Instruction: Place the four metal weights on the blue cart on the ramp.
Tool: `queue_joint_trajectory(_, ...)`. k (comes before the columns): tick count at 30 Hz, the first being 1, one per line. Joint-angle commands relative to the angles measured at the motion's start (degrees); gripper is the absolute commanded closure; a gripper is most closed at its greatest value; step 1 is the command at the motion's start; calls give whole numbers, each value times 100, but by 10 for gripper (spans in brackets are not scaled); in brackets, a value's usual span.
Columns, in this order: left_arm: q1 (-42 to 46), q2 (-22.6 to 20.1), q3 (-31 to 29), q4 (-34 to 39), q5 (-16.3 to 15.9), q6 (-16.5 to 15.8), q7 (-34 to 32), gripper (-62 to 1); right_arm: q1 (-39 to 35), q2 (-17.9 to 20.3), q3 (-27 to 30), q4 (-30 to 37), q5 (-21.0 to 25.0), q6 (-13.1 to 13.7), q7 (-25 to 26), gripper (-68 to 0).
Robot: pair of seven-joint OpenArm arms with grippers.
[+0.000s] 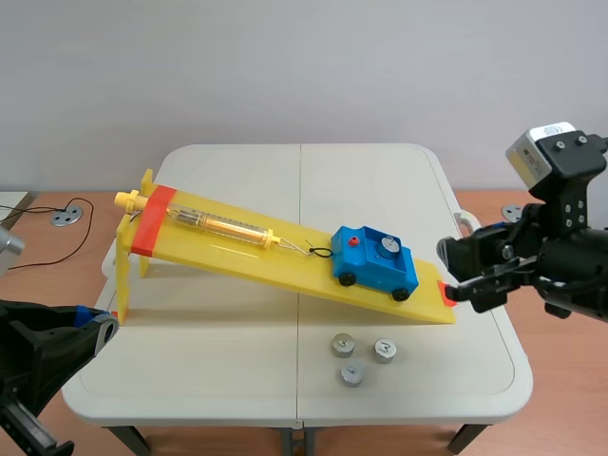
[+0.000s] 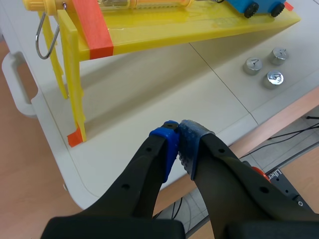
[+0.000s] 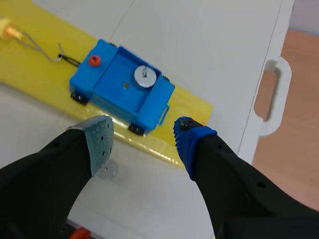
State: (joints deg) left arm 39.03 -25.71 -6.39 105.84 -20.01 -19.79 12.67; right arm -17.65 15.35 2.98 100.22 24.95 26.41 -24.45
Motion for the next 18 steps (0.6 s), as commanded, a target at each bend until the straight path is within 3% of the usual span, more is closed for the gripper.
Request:
queue_joint_trajectory(1,-129,125,-59,435,-424,-208,-505,-29,15,243,44,553,378,323,455,-285)
queue_joint_trajectory(4,-129,125,-59,435,-424,-208,-505,-29,-260,240,7,560,374,608,348,-285)
queue_joint_trajectory(8,-129,125,-59,435,-424,-208,-505,-29,-450,221,-243,551,295,623,354,-285)
queue_joint_trajectory(14,-129,125,-59,435,-424,-208,-505,-29,-439,-74,-717,446,-527,564,660,-284)
queue_joint_trajectory(18,-129,125,-59,435,-424,-208,-505,-29,-411,-262,-1069,258,-1180,293,916,-284)
